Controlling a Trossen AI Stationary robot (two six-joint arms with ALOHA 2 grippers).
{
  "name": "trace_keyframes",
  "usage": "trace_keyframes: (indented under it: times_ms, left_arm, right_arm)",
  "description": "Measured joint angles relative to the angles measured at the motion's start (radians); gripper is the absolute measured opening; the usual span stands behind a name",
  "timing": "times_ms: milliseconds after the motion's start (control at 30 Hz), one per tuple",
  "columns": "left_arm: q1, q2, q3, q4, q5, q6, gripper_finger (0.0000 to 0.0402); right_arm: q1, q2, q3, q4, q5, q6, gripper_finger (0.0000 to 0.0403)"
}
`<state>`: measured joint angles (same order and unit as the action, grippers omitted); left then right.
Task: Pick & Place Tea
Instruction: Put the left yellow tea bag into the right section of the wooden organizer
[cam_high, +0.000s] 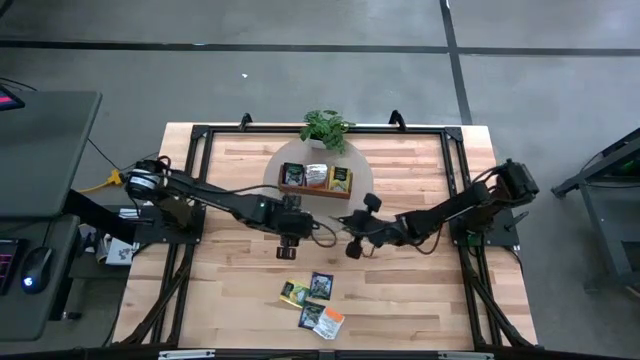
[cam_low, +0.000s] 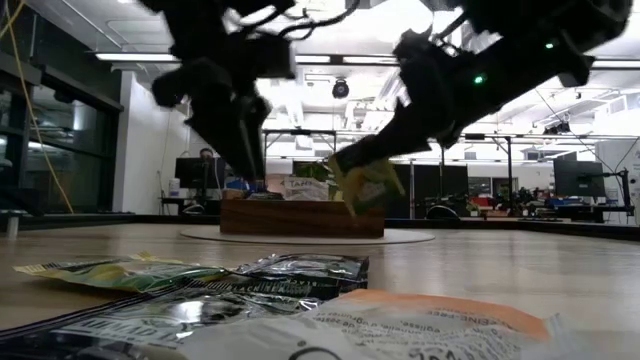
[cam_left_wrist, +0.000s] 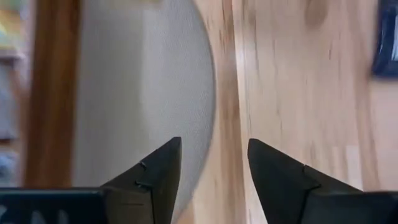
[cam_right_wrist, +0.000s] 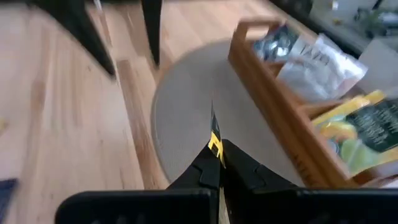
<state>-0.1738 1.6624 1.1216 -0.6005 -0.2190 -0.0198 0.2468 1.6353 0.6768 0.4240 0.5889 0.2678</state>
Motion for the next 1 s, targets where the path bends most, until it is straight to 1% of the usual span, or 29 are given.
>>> trace_keyframes:
  times_ms: [133, 200, 333, 400, 467, 533, 667, 800, 900, 1000]
  left_arm:
    - [-0.003, -0.051, -0.150, 0.152, 0.021, -0.059, 0.0173]
    - [-0.003, -0.089, -0.207, 0.242, 0.031, -0.087, 0.0170]
    - [-0.003, -0.149, -0.328, 0.400, 0.057, -0.138, 0.0166]
    - [-0.003, -0.172, -0.385, 0.537, 0.071, -0.146, 0.0166]
    - [-0.003, -0.207, -0.448, 0.624, 0.077, -0.151, 0.0166]
    - [-0.003, -0.221, -0.499, 0.755, 0.093, -0.166, 0.0166]
    - [-0.003, -0.256, -0.598, 0.924, 0.098, -0.174, 0.0166]
    - [-0.003, -0.258, -0.675, 1.113, 0.099, -0.196, 0.0166]
    - [-0.011, -0.257, -0.723, 1.266, 0.116, -0.199, 0.0166]
    - [-0.010, -0.257, -0.769, 1.385, 0.149, -0.198, 0.0166]
  right_arm:
    - [-0.035, -0.078, -0.100, 0.121, -0.002, -0.059, 0.0000]
    - [-0.072, -0.114, -0.154, 0.217, -0.030, -0.096, 0.0000]
    - [-0.177, -0.143, -0.243, 0.429, -0.162, -0.148, 0.0000]
    - [-0.231, -0.144, -0.268, 0.477, -0.214, -0.157, 0.0000]
    - [-0.283, -0.144, -0.270, 0.503, -0.262, -0.163, 0.0000]
    - [-0.333, -0.141, -0.272, 0.519, -0.312, -0.176, 0.0000]
    - [-0.423, -0.122, -0.247, 0.521, -0.415, -0.200, 0.0000]
    - [-0.492, -0.101, -0.227, 0.523, -0.507, -0.198, 0.0000]
    - [-0.516, -0.074, -0.221, 0.531, -0.537, -0.182, 0.0000]
    - [-0.516, -0.036, -0.210, 0.531, -0.535, -0.178, 0.0000]
